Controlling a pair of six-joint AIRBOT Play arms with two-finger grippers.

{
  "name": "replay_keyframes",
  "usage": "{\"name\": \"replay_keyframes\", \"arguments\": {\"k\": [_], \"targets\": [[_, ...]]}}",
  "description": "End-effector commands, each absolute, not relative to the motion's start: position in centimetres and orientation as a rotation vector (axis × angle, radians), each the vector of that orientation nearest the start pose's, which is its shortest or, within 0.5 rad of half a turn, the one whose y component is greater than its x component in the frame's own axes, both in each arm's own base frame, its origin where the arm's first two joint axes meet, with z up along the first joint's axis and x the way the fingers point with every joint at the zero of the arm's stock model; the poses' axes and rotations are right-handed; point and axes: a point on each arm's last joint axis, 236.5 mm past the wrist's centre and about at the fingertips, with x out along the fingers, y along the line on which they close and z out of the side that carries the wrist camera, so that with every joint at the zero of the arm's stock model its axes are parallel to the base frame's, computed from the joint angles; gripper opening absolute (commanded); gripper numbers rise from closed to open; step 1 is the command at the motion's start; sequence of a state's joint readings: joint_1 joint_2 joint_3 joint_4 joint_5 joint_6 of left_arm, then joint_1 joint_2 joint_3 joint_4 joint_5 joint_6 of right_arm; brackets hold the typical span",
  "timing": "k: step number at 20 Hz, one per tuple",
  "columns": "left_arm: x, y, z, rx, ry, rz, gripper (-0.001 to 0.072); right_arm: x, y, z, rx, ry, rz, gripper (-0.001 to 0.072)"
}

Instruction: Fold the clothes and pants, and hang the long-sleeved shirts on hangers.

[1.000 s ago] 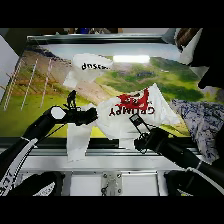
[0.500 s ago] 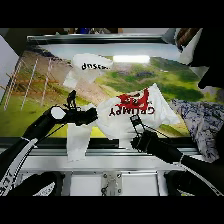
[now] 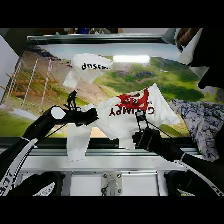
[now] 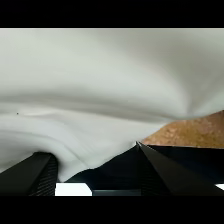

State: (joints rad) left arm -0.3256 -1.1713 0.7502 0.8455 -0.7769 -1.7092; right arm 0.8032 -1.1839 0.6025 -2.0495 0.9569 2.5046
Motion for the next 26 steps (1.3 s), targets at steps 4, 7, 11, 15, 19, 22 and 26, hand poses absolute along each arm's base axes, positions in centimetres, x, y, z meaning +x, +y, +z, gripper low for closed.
{"name": "replay_keyframes", "arguments": {"k": [4, 7, 11, 15, 19, 22, 26], "targets": [[30.9, -22.1, -3.1, -0.681, 1.301, -0.325, 0.002, 26.9, 11.7, -9.6, -0.161, 1.186, -0.104, 0.0506], [30.8, -22.1, -3.1, -0.681, 1.303, -0.326, 0.002, 27.6, 12.7, -9.8, -0.122, 1.164, -0.074, 0.0505], [30.8, -22.1, -3.1, -0.681, 1.303, -0.326, 0.002, 27.1, 12.3, -11.7, -0.126, 1.209, -0.119, 0.0482], [30.6, -22.3, -3.0, -0.689, 1.312, -0.329, 0.002, 27.4, 12.2, -11.5, -0.147, 1.202, -0.108, 0.0085], [31.1, -21.0, -0.2, -0.713, 1.245, -0.341, 0.0019, 29.0, 11.5, -6.0, -0.252, 1.153, -0.018, 0.0028], [31.5, -20.5, 2.0, -0.721, 1.186, -0.356, 0.0019, 29.6, 13.8, 1.0, -0.158, 1.134, 0.118, 0.0027], [34.4, -21.8, 3.3, -0.675, 1.193, -0.403, 0.0019, 31.9, 16.4, 7.2, -0.006, 1.123, 0.237, 0.0027]]}}
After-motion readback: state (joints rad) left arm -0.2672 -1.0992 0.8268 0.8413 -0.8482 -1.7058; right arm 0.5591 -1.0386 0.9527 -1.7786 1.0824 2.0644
